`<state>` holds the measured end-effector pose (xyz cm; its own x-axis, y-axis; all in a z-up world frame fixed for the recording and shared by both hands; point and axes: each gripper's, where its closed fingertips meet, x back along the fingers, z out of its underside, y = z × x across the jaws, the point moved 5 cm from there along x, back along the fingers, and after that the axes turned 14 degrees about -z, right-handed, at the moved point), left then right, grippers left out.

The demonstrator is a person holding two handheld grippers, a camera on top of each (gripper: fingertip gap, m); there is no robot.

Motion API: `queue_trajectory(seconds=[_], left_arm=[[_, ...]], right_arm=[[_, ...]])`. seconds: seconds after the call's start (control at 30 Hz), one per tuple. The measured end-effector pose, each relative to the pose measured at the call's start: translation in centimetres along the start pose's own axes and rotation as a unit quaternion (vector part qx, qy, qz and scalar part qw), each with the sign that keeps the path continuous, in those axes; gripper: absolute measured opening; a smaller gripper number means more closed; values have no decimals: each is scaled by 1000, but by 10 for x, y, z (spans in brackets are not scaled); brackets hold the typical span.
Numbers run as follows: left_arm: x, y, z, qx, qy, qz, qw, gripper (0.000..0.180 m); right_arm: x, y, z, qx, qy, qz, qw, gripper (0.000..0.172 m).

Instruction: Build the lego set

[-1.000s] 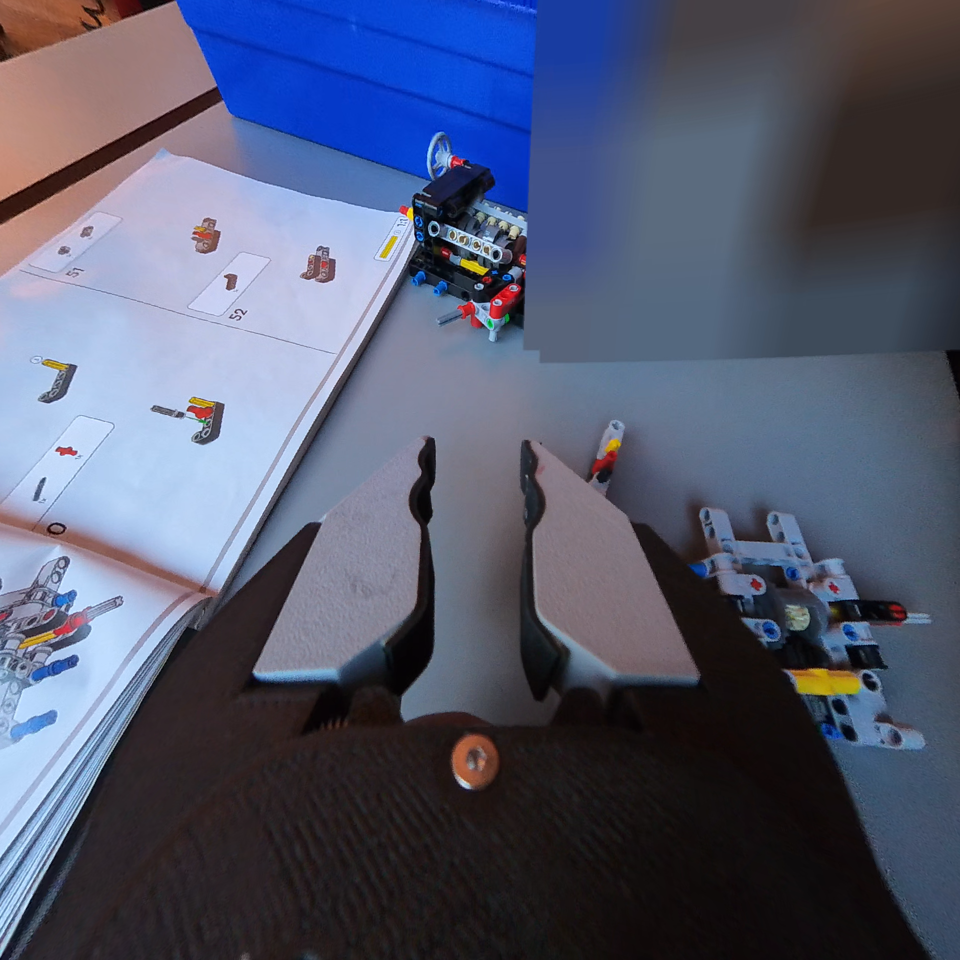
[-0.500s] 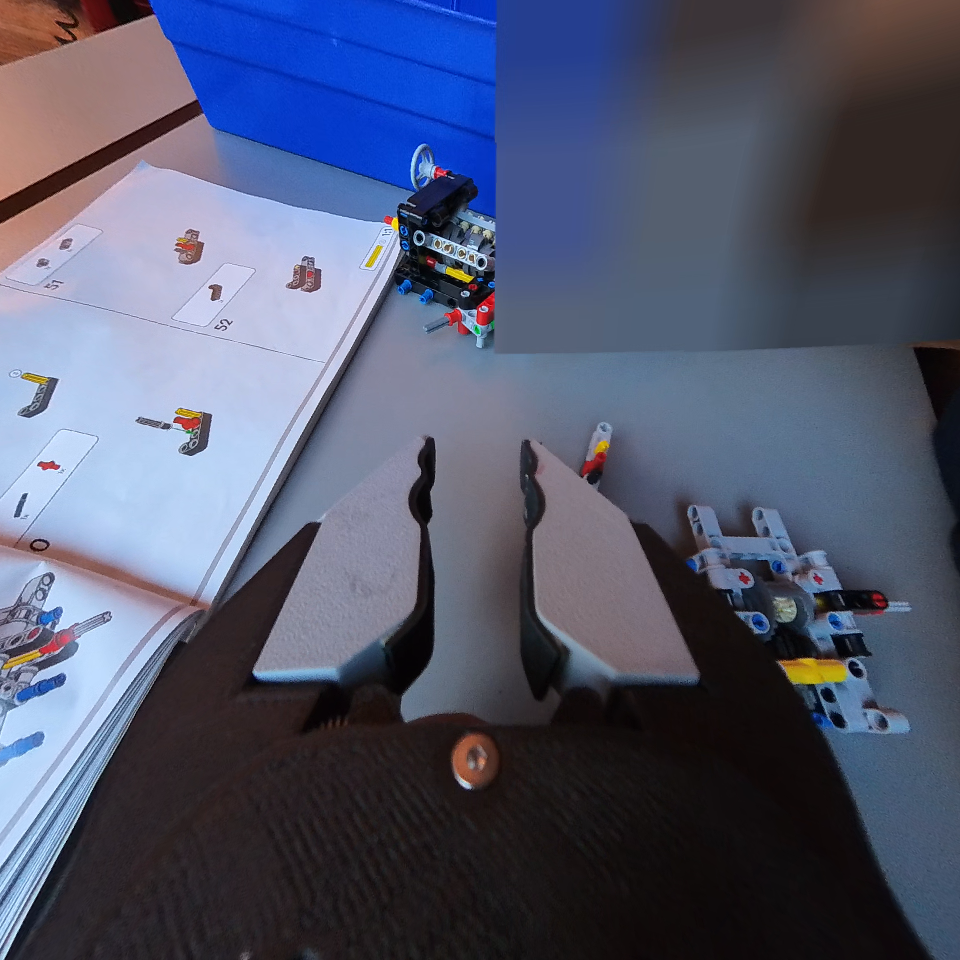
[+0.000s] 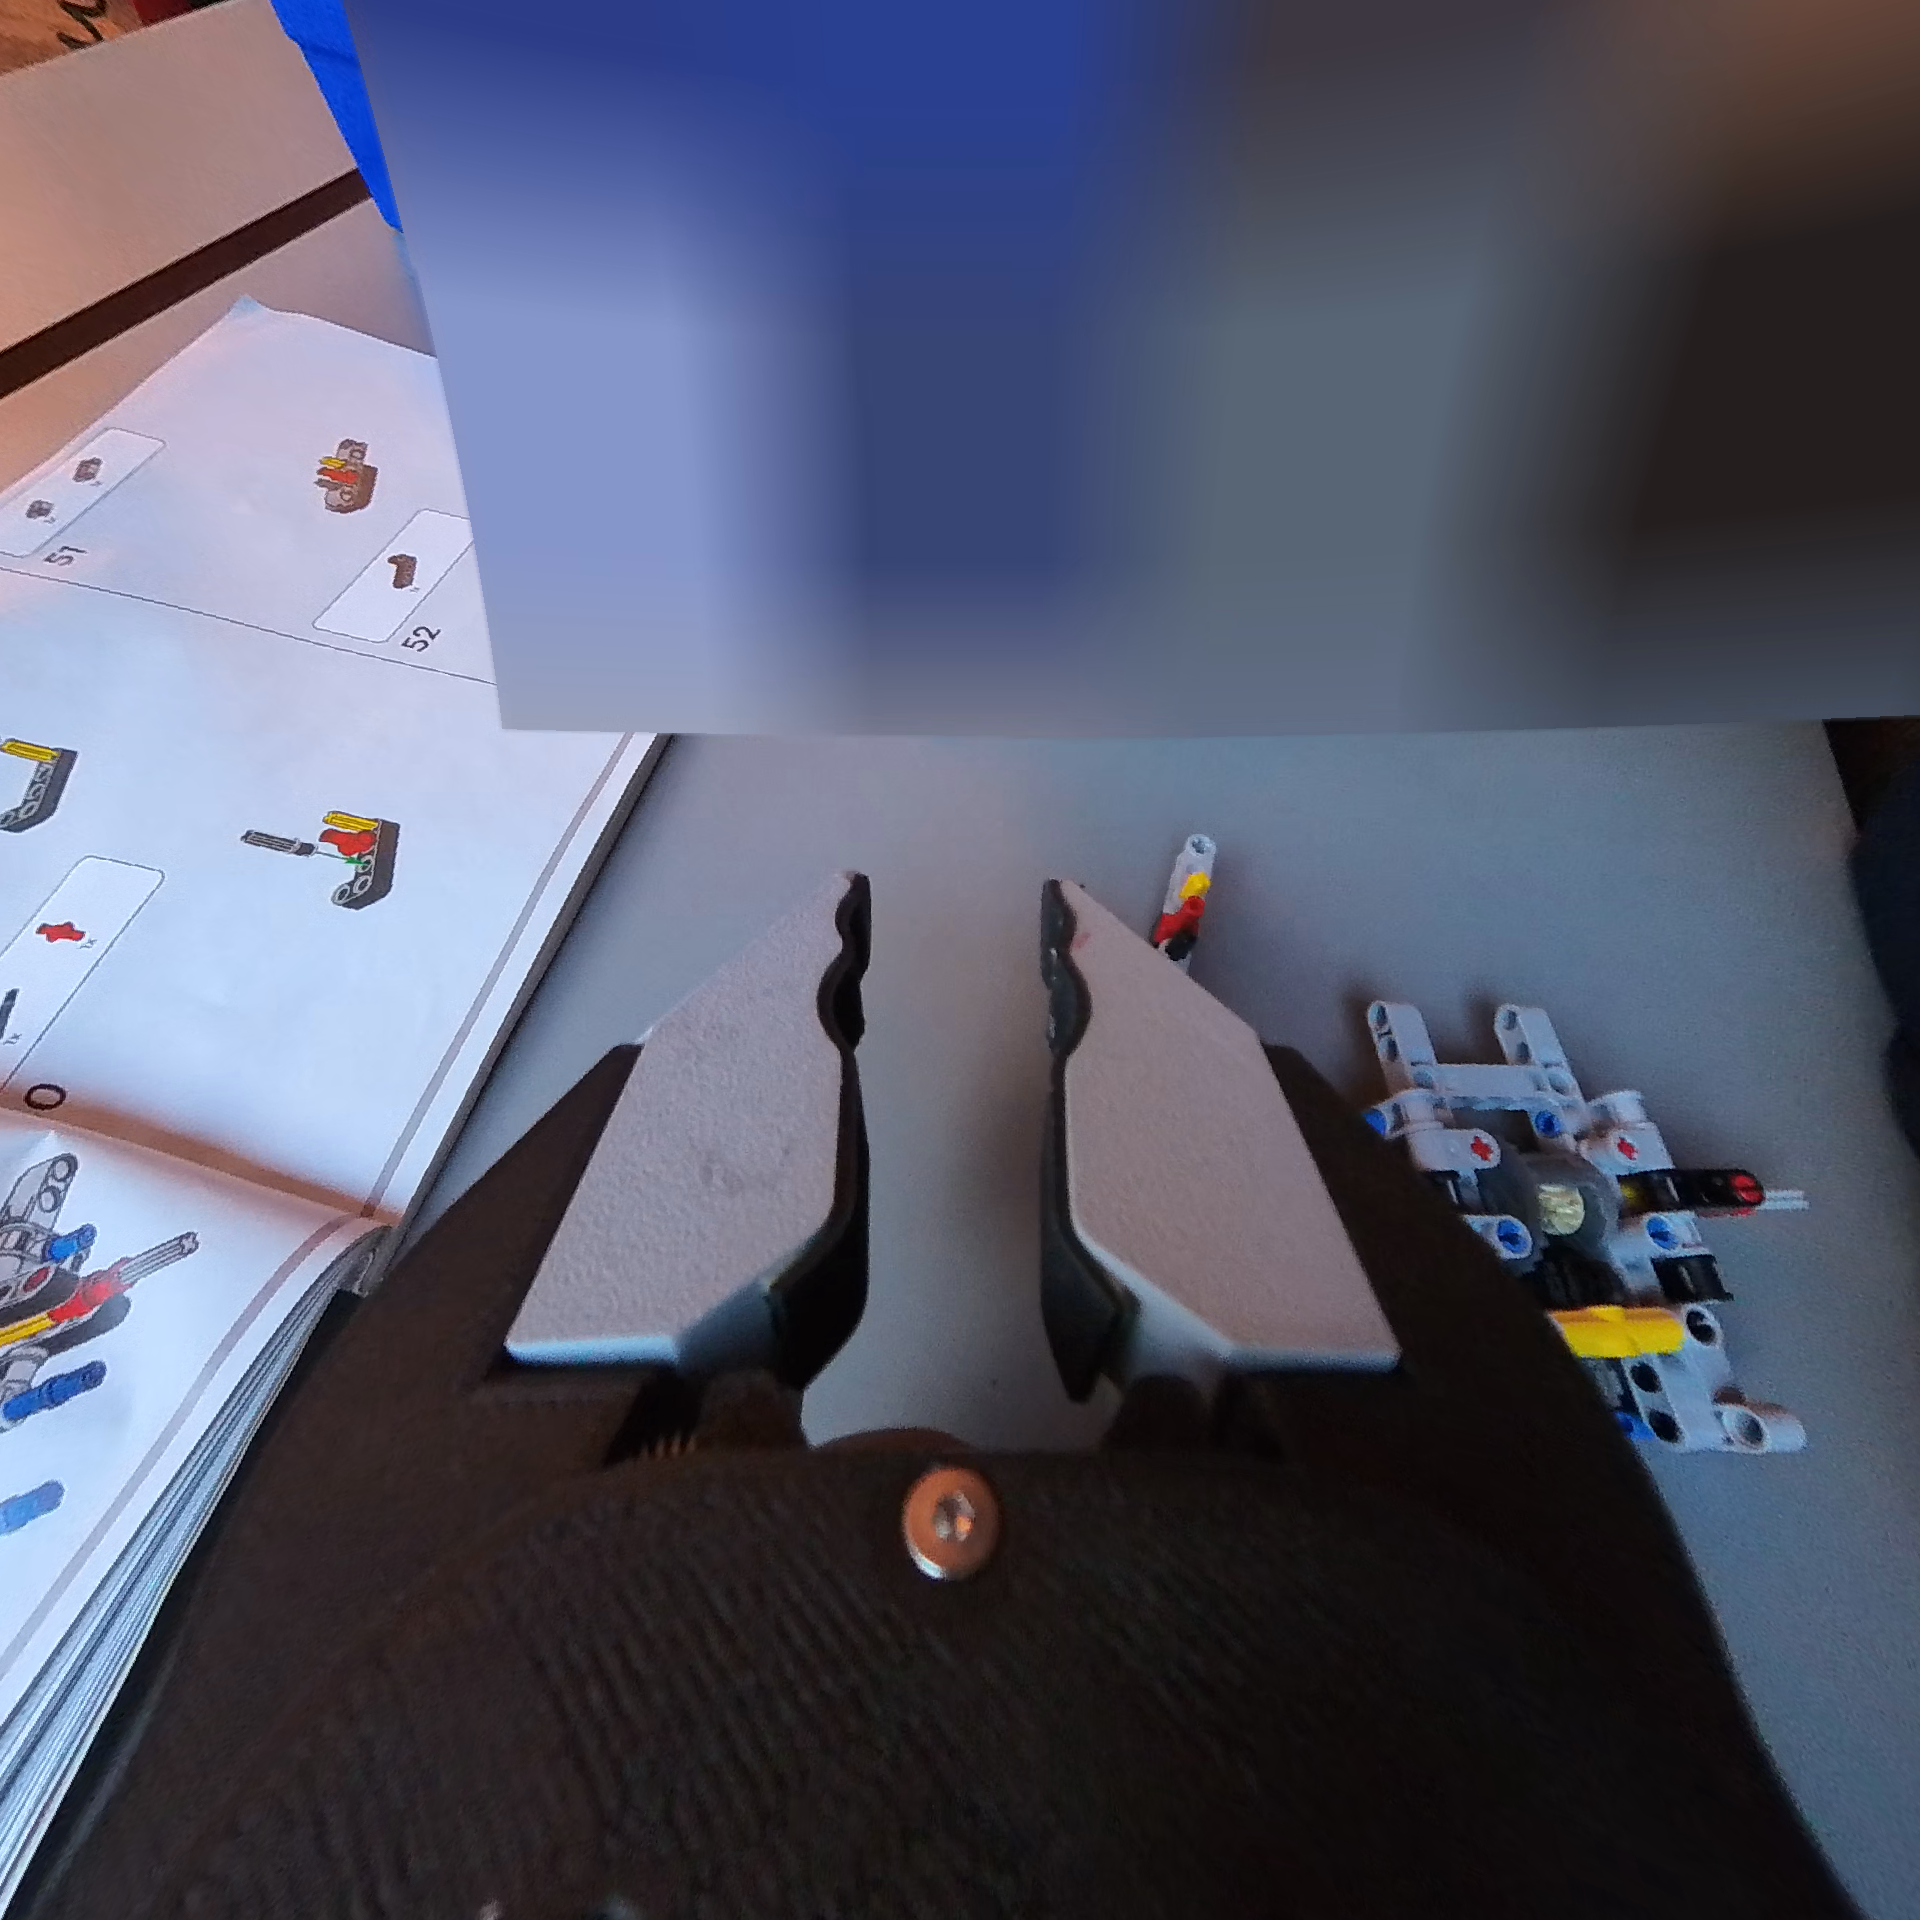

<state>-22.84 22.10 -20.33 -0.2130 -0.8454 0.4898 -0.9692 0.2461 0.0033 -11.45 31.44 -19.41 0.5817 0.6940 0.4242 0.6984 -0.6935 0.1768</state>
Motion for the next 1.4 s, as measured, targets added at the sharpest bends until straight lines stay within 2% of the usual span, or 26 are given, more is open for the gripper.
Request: queue_trajectory(seconds=[0.8,1.4], left_arm=[[-2,-2,2,-4,9,5,1000,30],[-4,-5,4,-20,21,8,1000,31]], right_arm=[[-2,-2,4,-5,6,-6,1000,5],[-10,9,3,78,78,42,993,4]])
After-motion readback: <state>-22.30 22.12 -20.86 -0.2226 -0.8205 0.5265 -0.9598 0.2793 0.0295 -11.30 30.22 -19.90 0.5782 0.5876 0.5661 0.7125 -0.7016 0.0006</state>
